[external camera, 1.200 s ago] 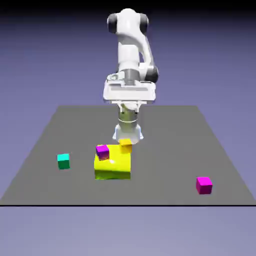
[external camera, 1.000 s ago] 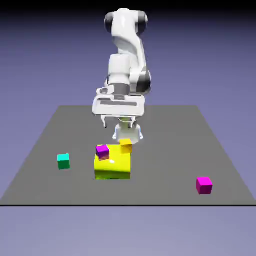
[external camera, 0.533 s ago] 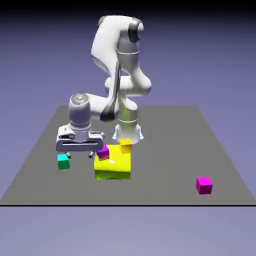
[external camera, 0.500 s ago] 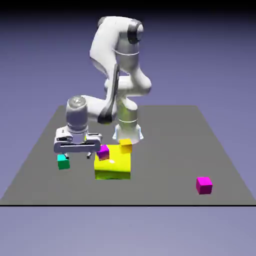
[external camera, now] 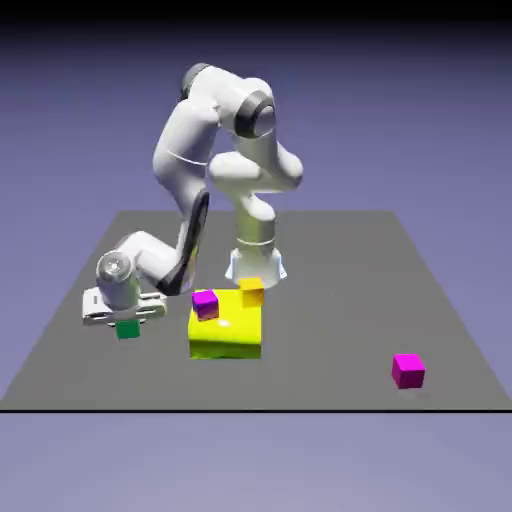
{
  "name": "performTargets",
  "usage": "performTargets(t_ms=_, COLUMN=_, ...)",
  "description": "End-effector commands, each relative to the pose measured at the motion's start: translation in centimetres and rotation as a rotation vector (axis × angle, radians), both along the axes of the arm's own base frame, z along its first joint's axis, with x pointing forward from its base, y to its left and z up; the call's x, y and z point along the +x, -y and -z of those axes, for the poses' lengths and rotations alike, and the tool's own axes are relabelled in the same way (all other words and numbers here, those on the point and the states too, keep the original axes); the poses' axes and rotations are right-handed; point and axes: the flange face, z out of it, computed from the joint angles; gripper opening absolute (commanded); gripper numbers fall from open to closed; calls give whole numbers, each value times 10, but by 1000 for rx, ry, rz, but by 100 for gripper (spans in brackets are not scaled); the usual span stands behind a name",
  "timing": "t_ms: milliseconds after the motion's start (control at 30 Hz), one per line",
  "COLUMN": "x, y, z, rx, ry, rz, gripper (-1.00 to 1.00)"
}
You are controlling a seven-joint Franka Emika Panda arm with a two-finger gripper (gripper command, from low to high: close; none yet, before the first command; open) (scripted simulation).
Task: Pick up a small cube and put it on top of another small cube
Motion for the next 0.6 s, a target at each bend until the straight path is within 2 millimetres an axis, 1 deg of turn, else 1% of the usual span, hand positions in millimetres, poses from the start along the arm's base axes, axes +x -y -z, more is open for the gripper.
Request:
performTargets(t_ms=0, x=6, y=-2, z=-15, rx=-1, ry=0, rz=-1, gripper=-100)
performTargets(t_ms=33, x=11, y=-3, z=-30, rx=0, ry=0, rz=0, gripper=-100)
performTargets(t_ms=100, x=12, y=-4, z=-32, rx=0, ry=0, rz=0, gripper=-100)
performTargets(t_ms=133, x=26, y=3, z=-40, rx=-54, ry=22, rz=22, gripper=-100)
performTargets(t_ms=167, x=37, y=-1, z=-45, rx=-77, ry=41, rz=54, gripper=-100)
performTargets(t_ms=233, x=52, y=-22, z=-53, rx=-79, ry=70, rz=128, gripper=-100)
performTargets(t_ms=367, x=75, y=-69, z=-73, rx=-64, ry=110, rz=277, gripper=-100)
performTargets(t_ms=567, x=100, y=-144, z=-113, rx=-38, ry=130, rz=479, gripper=-100)
